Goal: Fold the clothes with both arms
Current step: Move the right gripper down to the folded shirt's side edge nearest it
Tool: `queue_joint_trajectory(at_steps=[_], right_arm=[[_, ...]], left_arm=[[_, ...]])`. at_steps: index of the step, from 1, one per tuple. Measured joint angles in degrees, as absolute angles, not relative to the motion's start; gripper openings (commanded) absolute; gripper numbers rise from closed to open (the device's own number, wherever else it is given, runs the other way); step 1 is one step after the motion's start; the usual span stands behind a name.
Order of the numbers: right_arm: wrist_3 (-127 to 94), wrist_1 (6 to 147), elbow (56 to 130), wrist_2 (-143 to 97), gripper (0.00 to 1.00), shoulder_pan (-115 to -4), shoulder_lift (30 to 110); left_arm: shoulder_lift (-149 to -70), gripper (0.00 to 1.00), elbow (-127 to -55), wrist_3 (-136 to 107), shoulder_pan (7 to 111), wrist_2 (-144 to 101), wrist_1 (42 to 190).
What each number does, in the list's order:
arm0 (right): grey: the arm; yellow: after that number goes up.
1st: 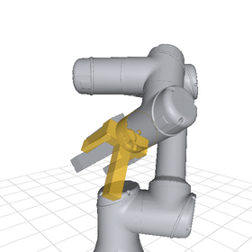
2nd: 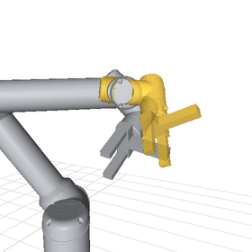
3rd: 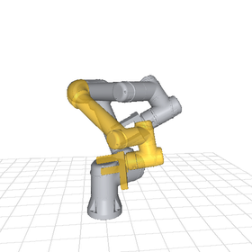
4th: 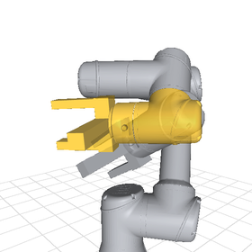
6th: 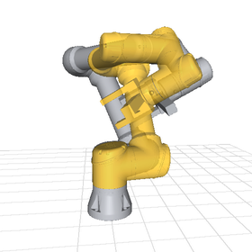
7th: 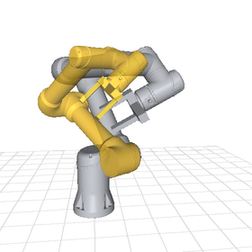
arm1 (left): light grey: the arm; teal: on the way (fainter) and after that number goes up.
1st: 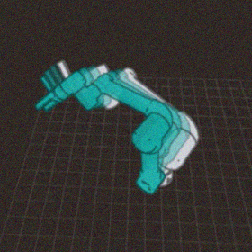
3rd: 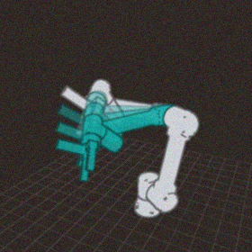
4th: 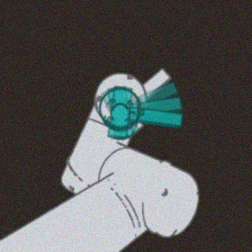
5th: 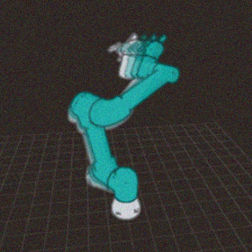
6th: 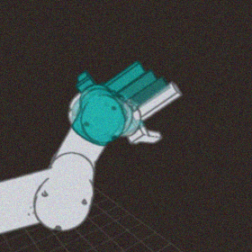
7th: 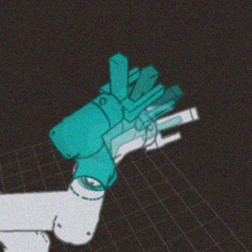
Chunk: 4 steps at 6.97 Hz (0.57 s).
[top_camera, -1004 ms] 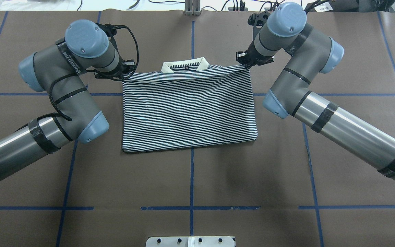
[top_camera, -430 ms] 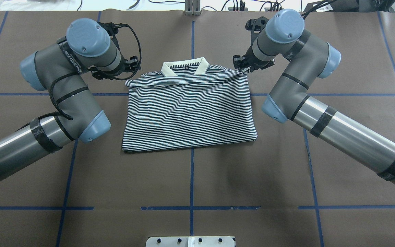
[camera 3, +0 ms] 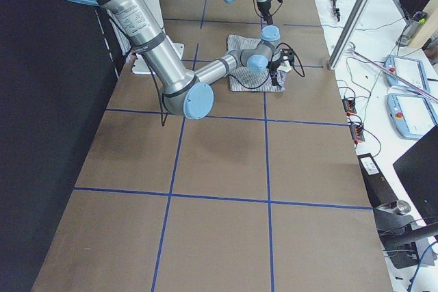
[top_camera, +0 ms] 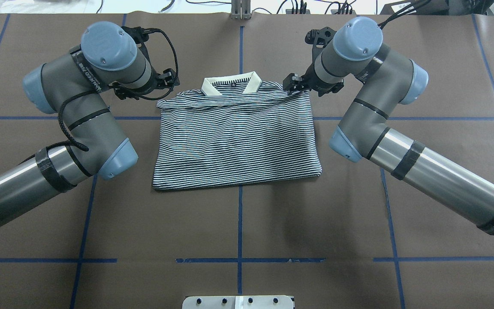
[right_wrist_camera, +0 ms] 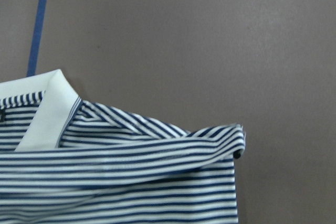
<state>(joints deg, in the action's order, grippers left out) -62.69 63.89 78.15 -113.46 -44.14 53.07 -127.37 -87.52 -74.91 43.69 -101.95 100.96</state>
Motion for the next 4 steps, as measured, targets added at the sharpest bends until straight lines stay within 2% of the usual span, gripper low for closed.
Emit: queue_joint_trajectory(at_steps=[2,4], right_arm=[[-71.0,66.2,87.6,-114.9,1.0,-41.1,59.4],[-76.5,75.6,96.6,-113.3,1.0,-37.3,62.3]], left_arm=[[-126.6,1.0,-90.2,-74.9,43.6,-102.1,100.7],[-126.1,1.0,-91.0,-74.9,43.4,-102.4,100.7]])
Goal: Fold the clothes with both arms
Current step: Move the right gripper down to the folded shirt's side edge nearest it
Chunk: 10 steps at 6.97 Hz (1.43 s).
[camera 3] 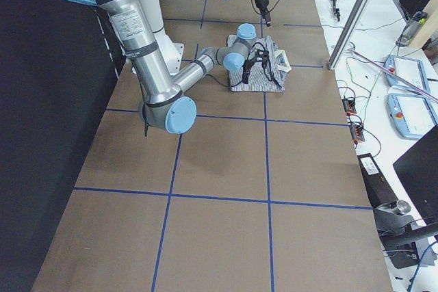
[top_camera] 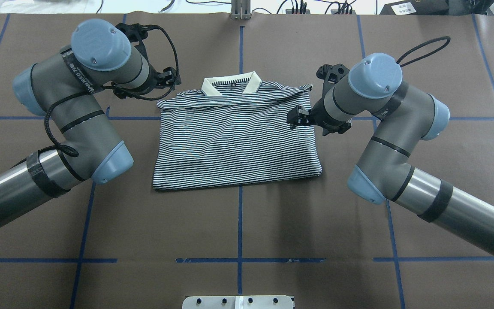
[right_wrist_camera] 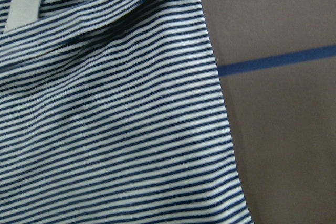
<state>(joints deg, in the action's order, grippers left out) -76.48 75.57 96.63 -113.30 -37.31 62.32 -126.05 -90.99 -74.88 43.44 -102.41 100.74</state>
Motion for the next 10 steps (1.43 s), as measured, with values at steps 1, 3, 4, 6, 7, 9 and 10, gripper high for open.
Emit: queue_joint_trajectory(at_steps=[1,3,4,6,7,9,10], right_arm=[[-77.6,78.9,99.3,-111.3,1.0,-35.2,63.1],[-78.4,80.7,100.5,-107.3,1.0,-31.9,65.3],[-78.5,80.9,100.5,-105.8,1.0,-30.8,66.0],[-78.5,81.0,100.2,-104.5,1.0,-29.4,66.8],[-78.4,81.0,100.0,-104.3,1.0,-29.3,66.7],[-79.4,80.9,99.6,-104.3,1.0,-29.9,66.3],[-81.3,80.8,99.4,-104.4,1.0,-30.7,66.1]], left_arm=[[-125.9,1.0,-91.1,-74.9,43.4,-103.1,100.9],[-125.7,1.0,-91.1,-74.9,43.1,-104.3,101.1],[-125.7,1.0,-91.0,-74.9,42.9,-104.4,101.0],[-125.6,1.0,-91.0,-74.9,42.8,-104.5,100.9],[-125.6,1.0,-91.1,-74.9,42.8,-104.5,101.0],[-125.4,1.0,-91.2,-74.9,42.8,-104.4,101.0],[-125.1,1.0,-91.2,-74.9,42.8,-104.4,101.1]])
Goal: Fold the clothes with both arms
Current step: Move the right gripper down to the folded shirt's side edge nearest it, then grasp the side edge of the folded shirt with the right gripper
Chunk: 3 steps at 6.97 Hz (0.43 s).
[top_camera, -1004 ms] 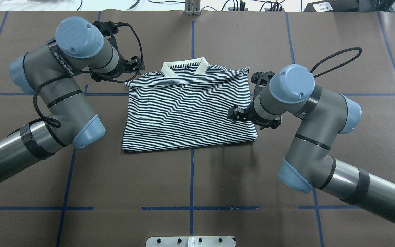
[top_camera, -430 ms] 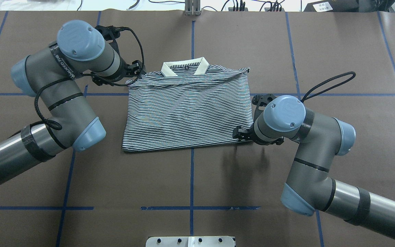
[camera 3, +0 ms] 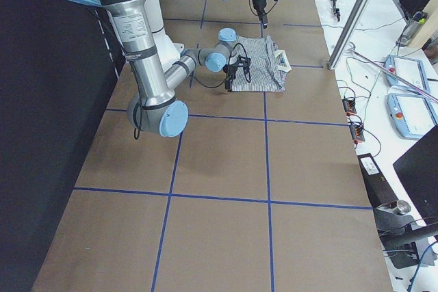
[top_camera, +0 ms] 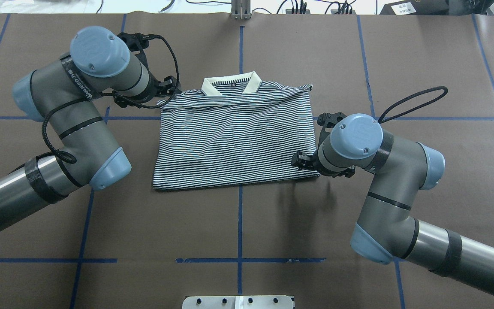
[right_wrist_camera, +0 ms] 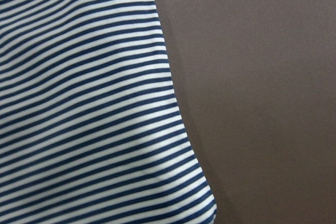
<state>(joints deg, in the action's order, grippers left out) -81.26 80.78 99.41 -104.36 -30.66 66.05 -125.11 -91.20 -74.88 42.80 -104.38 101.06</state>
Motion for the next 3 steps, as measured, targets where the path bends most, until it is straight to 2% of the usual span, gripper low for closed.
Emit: queue_joint_trajectory(at_steps=[3], right_arm=[[-84.9,80.6,97.3,-104.6,1.0,-31.4,65.5]], left_arm=[[-124.8,1.0,-91.2,-74.9,42.7,-104.3,101.2]])
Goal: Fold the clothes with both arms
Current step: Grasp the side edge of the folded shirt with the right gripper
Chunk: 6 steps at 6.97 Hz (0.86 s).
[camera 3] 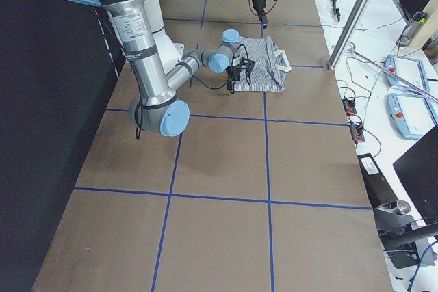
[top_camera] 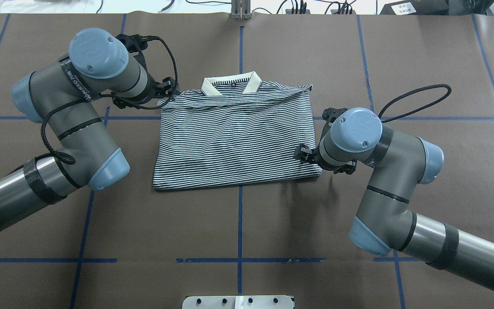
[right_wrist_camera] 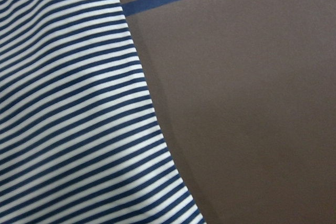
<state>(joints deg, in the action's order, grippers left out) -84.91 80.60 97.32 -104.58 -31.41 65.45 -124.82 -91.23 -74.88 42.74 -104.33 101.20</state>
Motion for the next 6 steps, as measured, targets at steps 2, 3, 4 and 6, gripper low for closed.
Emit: queue_joint_trajectory(at_steps=[2,3,4,6], right_arm=[[-85.1,80.5,97.0,-104.7,0.83,-31.1,65.4],[-85.2,80.5,97.1,-104.9,0.49,-30.9,65.4],[-85.2,80.5,97.3,-105.1,0.07,-30.9,65.4],[-85.1,80.4,97.5,-105.8,0.0,-30.9,65.4]], left_arm=[[-124.8,1.0,-91.2,-74.9,42.7,-104.3,101.2],[-124.8,1.0,-91.2,-74.9,42.7,-104.3,101.2],[-124.8,1.0,-91.2,-74.9,42.7,-104.3,101.2],[-124.8,1.0,-91.4,-74.9,42.7,-104.3,101.2]])
